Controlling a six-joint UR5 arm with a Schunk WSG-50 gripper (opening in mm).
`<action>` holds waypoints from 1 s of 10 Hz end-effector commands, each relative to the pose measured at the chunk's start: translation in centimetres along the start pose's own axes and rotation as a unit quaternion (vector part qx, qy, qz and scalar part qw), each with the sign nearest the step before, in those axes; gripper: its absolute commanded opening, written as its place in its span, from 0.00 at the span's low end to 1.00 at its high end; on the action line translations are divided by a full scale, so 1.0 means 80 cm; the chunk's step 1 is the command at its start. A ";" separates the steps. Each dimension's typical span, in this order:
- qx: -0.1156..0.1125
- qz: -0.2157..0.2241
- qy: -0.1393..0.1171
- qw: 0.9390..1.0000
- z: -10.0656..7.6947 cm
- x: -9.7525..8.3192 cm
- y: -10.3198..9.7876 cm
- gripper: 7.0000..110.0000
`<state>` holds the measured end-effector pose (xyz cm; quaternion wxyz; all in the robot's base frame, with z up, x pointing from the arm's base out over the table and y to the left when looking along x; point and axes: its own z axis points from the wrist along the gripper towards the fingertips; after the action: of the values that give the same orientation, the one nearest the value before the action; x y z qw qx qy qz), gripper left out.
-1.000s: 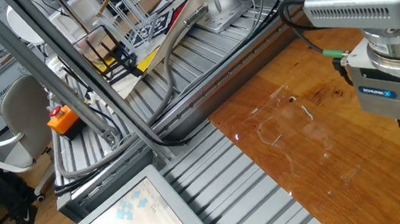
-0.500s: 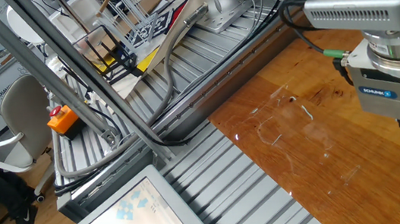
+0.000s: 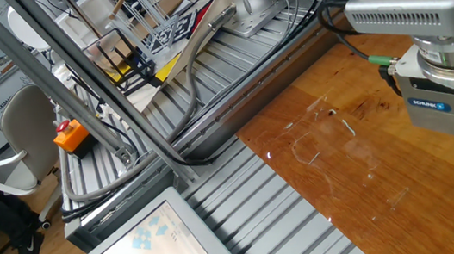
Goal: Take out one Hanoi block and throw it aside
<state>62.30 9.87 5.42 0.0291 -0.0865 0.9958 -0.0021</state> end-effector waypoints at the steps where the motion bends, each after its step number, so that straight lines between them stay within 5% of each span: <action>1: -0.004 0.005 0.001 1.000 -0.001 0.000 0.001 0.15; 9: 0.007 0.013 0.005 1.000 0.001 0.002 -0.004 0.15; 10: 0.010 0.017 0.009 1.000 0.000 0.003 -0.004 0.00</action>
<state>62.22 9.52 5.26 0.0248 -0.0802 0.9964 -0.0115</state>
